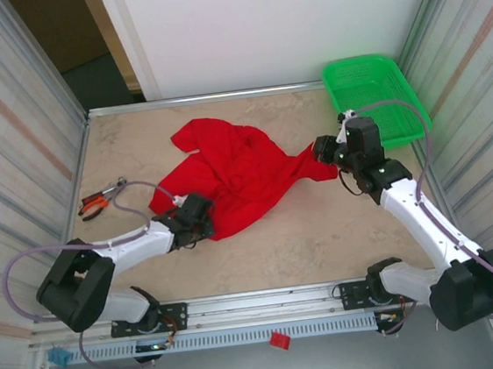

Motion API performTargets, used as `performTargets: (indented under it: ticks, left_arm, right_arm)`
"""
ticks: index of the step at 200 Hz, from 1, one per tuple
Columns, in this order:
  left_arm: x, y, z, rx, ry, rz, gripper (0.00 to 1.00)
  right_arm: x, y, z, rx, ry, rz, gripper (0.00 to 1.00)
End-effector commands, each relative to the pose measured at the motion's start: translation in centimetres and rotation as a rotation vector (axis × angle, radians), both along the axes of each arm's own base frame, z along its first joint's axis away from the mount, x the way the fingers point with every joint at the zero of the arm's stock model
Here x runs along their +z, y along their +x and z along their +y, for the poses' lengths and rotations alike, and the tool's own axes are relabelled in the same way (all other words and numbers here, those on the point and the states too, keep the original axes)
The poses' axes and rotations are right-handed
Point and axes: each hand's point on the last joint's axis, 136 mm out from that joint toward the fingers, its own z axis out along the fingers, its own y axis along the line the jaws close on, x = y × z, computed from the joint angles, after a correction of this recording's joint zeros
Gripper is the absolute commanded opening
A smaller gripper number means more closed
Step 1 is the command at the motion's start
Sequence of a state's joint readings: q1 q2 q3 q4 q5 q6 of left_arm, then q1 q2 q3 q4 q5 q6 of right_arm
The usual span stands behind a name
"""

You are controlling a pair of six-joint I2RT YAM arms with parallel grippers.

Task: Fold the inside-out t-shirt

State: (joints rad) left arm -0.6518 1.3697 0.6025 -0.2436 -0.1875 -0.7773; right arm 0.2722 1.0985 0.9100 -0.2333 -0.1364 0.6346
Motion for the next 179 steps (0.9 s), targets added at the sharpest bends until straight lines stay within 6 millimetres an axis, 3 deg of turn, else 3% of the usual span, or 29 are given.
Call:
performTargets:
  ticks: [1, 27, 43, 51, 71, 92, 117, 128, 146, 162, 179]
  left_arm:
    - [7.5, 4.0, -0.9, -0.11, -0.037, -0.179, 0.0]
    - [19.7, 6.2, -1.3, -0.24, -0.16, -0.361, 0.0]
    - [26.7, 6.7, -1.3, -0.305, -0.253, -0.431, 0.0]
    - [29.8, 6.8, -1.2, -0.336, -0.274, -0.472, 0.0]
    - [35.5, 6.6, -1.1, -0.386, -0.288, -0.547, 0.0]
    - [39.4, 6.0, -1.4, -0.411, -0.339, -0.61, 0.0]
    - [41.4, 4.9, -1.8, -0.418, -0.409, -0.652, 0.0]
    - [40.7, 5.1, -1.6, -0.404, -0.407, -0.648, 0.0]
    - [38.0, 6.4, -1.0, -0.376, -0.381, -0.596, 0.0]
    - [35.2, 8.8, -0.1, -0.342, -0.362, -0.565, 0.0]
    - [33.1, 11.8, 0.5, -0.318, -0.384, -0.538, 0.0]
  right_arm:
    - [5.0, -0.4, -0.4, 0.029, 0.028, -0.103, 0.0]
    - [11.0, -1.7, -1.0, 0.053, 0.065, -0.215, 0.0]
    - [14.7, -2.4, -1.1, 0.072, 0.068, -0.286, 0.0]
    - [17.5, -3.7, -1.2, 0.081, 0.072, -0.353, 0.0]
    - [22.3, -5.4, -1.8, 0.076, 0.065, -0.463, 0.0]
    - [26.6, -7.4, -2.6, 0.056, 0.067, -0.567, 0.0]
    - [29.9, -9.4, -3.1, 0.049, 0.075, -0.648, 0.0]
    - [30.1, -9.3, -3.1, 0.05, 0.067, -0.649, 0.0]
    - [28.4, -7.7, -3.0, 0.038, 0.048, -0.602, 0.0]
    - [26.7, -5.6, -2.9, 0.027, 0.026, -0.563, 0.0]
    - [24.0, -1.3, -2.8, 0.02, 0.005, -0.491, 0.0]
